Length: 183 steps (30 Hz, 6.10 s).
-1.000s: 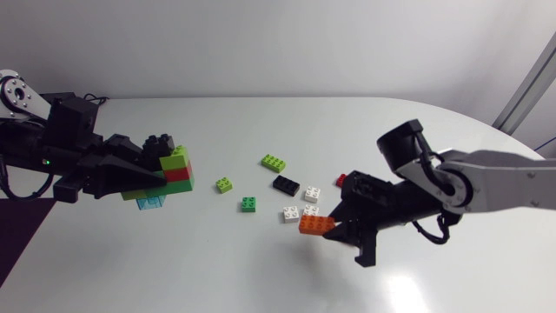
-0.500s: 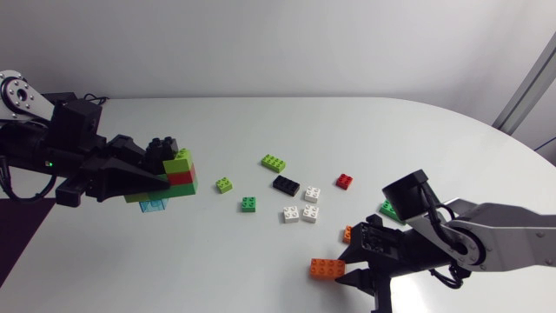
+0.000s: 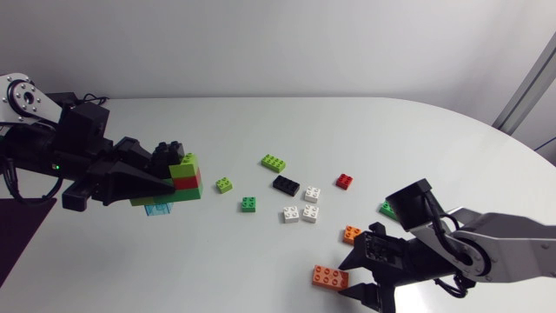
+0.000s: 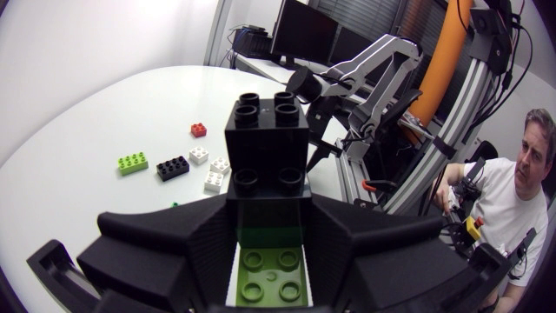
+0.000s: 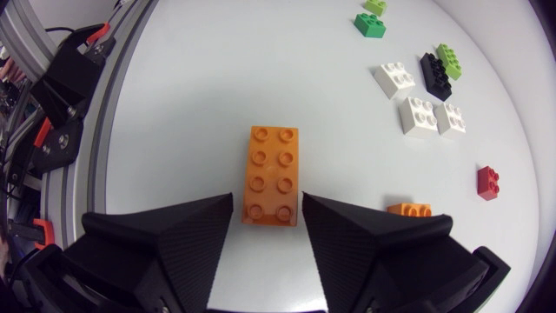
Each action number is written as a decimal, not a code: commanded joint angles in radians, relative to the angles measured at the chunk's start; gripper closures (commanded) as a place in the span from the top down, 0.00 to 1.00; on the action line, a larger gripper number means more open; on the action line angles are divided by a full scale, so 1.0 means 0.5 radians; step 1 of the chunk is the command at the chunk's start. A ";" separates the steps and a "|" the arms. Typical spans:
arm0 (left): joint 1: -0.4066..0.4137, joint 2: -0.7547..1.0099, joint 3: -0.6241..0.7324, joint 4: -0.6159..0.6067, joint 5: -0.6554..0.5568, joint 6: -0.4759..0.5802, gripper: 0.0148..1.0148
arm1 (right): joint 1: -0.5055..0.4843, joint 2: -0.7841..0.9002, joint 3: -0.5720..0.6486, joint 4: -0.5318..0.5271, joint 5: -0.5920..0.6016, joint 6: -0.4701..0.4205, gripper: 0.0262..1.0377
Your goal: Separate the duplo bricks
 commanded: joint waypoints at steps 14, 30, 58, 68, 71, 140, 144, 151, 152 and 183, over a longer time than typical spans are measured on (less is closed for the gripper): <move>-0.201 -0.066 -0.226 0.178 -0.168 -0.047 0.28 | 0.026 -0.220 0.566 -0.511 -0.328 0.149 0.93; -0.664 -0.204 -0.560 1.344 -0.806 -1.044 0.29 | 0.223 0.158 0.882 -0.314 -0.383 0.407 0.93; -1.109 -0.130 -0.545 1.433 -0.898 -1.157 0.29 | 0.615 0.336 1.051 -0.066 -0.270 0.459 0.89; -1.103 -0.127 -0.551 1.464 -0.950 -1.154 0.29 | 0.618 0.412 1.109 -0.084 -0.270 0.441 0.72; -1.103 -0.124 -0.548 1.473 -0.968 -1.154 0.29 | 0.621 0.412 1.122 -0.093 -0.270 0.441 0.58; -1.023 -0.194 -0.618 1.945 -1.597 -1.482 0.30 | -0.308 0.621 0.852 0.026 0.301 0.020 0.25; -1.020 -0.204 -0.618 1.945 -1.619 -1.492 0.30 | -0.336 0.667 0.803 0.091 0.405 -0.032 0.25; -1.026 -0.213 -0.621 1.945 -1.631 -1.510 0.30 | -0.434 0.716 0.732 0.155 0.519 -0.130 0.26; -1.032 -0.210 -0.618 1.948 -1.631 -1.516 0.30 | -0.446 0.734 0.729 0.167 0.525 -0.139 0.26; -1.115 -0.216 -0.612 1.961 -1.671 -1.574 0.30 | -0.081 0.750 1.070 0.198 0.586 0.159 0.96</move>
